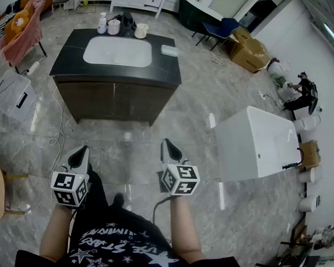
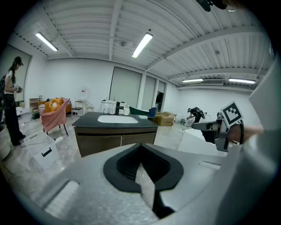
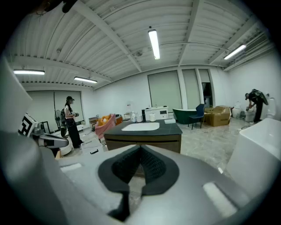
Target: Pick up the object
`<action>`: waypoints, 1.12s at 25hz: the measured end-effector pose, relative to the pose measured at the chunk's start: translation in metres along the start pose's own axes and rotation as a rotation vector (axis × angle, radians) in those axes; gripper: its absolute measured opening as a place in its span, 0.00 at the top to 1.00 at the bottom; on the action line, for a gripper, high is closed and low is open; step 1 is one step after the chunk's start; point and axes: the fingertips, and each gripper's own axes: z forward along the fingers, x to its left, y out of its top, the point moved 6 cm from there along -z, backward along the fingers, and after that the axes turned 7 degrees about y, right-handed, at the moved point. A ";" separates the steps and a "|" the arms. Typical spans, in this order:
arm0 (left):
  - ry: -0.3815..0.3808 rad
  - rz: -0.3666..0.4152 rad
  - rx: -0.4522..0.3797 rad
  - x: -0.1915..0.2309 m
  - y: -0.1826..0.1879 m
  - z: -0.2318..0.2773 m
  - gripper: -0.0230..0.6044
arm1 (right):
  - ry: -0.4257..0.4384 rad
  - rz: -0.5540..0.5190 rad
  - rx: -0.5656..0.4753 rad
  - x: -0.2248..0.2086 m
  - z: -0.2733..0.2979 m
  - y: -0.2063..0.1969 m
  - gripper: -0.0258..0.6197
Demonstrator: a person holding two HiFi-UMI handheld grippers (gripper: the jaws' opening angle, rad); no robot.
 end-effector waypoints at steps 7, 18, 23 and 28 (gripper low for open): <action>-0.014 -0.030 -0.016 -0.008 -0.002 -0.005 0.95 | 0.006 0.017 -0.008 -0.003 -0.006 -0.006 0.95; -0.032 -0.007 -0.042 -0.018 0.011 -0.001 0.95 | 0.006 0.034 -0.061 -0.009 -0.017 0.002 0.95; -0.027 0.004 -0.020 -0.013 0.012 0.018 0.95 | 0.041 0.069 -0.065 -0.011 0.004 0.002 0.84; -0.024 0.003 -0.008 0.002 0.022 0.055 0.95 | 0.052 0.085 -0.017 -0.021 0.038 0.008 0.68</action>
